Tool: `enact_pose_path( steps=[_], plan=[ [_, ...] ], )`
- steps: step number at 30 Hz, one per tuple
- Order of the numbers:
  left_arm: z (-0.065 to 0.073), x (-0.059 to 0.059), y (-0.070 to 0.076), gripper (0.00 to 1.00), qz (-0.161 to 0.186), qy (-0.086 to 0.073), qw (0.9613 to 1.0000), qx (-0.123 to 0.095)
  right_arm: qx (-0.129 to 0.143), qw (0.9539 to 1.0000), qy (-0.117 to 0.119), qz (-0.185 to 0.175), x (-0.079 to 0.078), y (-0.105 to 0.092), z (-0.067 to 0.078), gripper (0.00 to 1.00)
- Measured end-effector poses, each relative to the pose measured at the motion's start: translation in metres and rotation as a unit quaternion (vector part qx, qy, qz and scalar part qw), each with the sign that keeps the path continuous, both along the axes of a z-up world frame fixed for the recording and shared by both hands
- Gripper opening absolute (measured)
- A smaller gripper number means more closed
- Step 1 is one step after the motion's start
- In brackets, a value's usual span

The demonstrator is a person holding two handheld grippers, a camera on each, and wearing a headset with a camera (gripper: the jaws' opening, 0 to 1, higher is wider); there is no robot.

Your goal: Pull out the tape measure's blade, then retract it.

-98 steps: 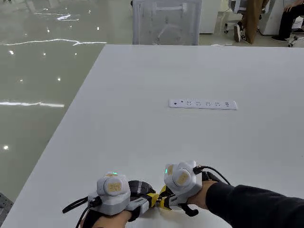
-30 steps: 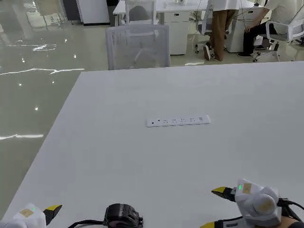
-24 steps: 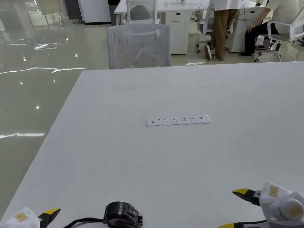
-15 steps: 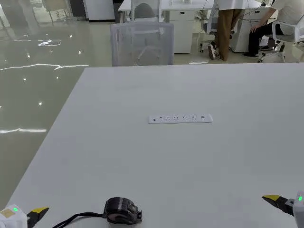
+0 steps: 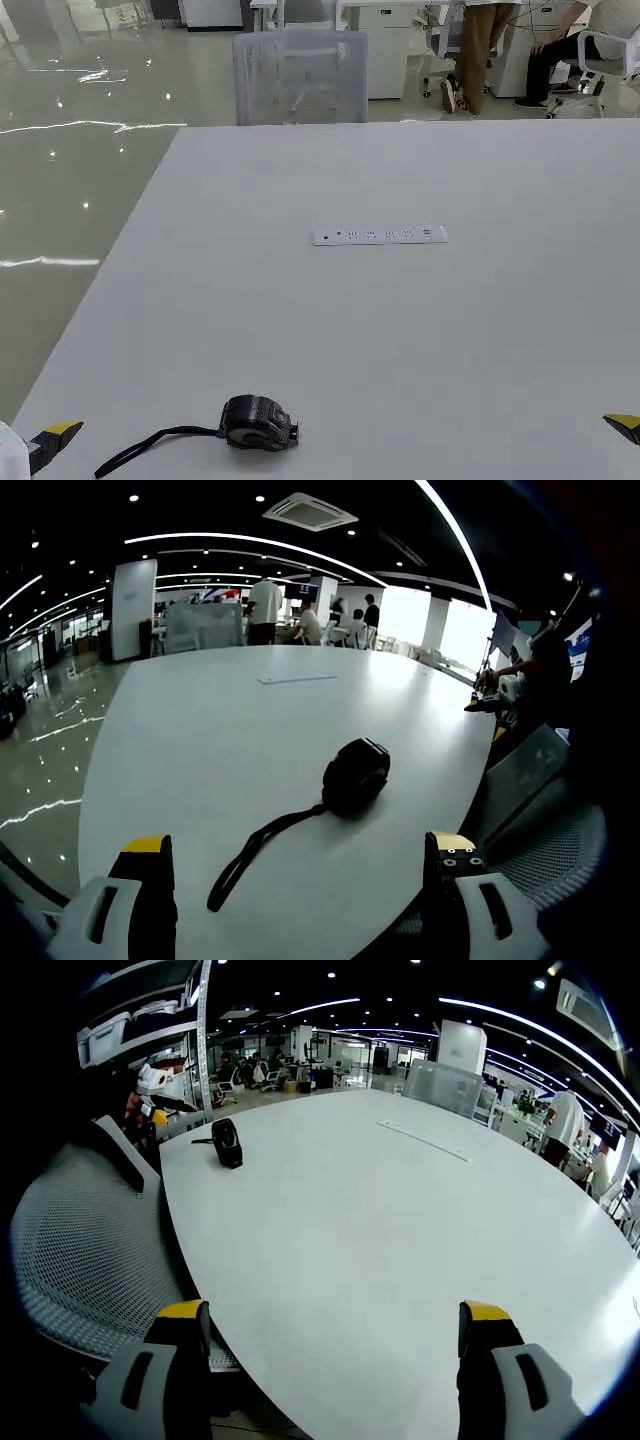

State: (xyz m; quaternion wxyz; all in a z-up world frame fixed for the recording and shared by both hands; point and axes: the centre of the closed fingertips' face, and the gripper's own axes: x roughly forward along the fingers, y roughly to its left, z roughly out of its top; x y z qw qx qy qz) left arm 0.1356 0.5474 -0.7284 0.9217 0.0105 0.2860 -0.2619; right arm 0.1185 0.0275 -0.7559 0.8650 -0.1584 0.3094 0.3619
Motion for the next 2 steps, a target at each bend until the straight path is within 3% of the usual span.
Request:
enact_pose_path(
  steps=[2],
  plan=[
    [0.0017,0.0023,-0.0019,1.00,0.000,-0.002,1.0000,-0.001,-0.002,1.0000,-0.002,-0.003,-0.0018,-0.0025,0.0028,1.00]
  ],
)
